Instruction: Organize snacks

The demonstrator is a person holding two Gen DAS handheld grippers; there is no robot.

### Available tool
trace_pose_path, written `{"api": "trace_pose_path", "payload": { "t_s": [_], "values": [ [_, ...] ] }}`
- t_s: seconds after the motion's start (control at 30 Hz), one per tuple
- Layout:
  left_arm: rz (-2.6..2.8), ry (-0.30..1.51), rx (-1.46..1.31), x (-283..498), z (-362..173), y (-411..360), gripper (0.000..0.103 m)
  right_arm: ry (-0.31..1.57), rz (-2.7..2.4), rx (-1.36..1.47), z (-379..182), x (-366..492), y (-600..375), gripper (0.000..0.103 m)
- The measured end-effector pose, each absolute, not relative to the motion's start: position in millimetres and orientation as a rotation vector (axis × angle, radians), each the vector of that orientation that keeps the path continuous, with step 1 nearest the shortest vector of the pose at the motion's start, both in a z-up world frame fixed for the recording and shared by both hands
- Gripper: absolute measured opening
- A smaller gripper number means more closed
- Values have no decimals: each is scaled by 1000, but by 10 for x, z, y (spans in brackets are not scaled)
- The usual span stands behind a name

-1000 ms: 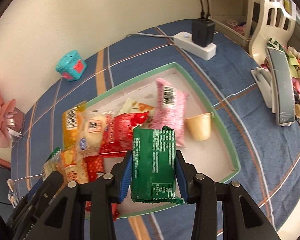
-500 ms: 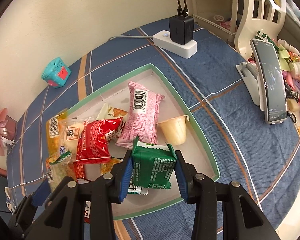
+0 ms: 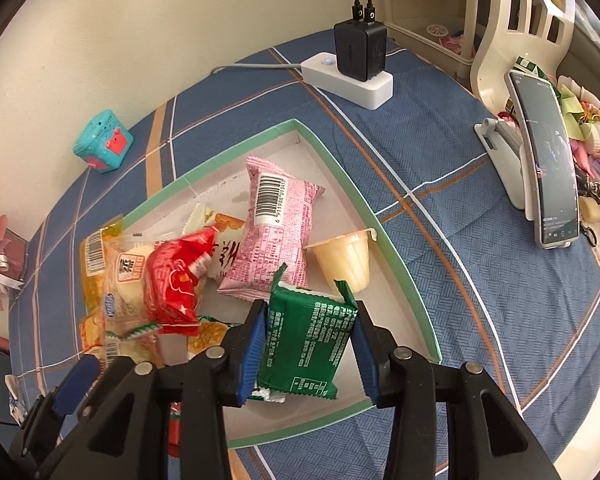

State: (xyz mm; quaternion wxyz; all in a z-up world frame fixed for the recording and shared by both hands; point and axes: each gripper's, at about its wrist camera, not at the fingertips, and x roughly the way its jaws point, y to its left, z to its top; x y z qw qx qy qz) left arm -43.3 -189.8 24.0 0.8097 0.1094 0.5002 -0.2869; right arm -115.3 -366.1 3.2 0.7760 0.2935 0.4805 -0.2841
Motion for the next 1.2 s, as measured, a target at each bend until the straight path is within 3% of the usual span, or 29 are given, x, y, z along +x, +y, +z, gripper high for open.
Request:
{"api": "trace_pose_path", "payload": {
  "t_s": [0.13,0.27,0.33,0.57,0.63,0.67,0.77,0.87,1.2],
  "values": [
    [-612,1072,230,-440,267,-1879,58,1054,-617,632,1,-1150,-3664,46],
    [-588,1075,218,-431,313,-1822,62,1073,-607,634,-58,-1137,-3663,63],
    [-555,1079,215,-410,332,-1772,63,1074,-592,627,-67,-1119,-3645,64],
    [-397,1073,212,-268,331,-1548,64,1051,-570,584,-19,-1072,-3575,85],
    [-354,1068,215,-221,322,-1479,70,1048,-567,572,-5,-1061,-3561,87],
    [-340,1066,215,-202,318,-1453,77,1045,-569,566,7,-1056,-3560,90],
    [-288,1052,208,-121,303,-1349,79,1032,-576,545,50,-1056,-3555,93],
    [-250,1049,200,-54,266,-1270,89,1009,-575,538,101,-1059,-3542,99],
    [-204,1079,180,80,146,-1136,98,968,-533,471,211,-989,-3389,103]
  ]
}}
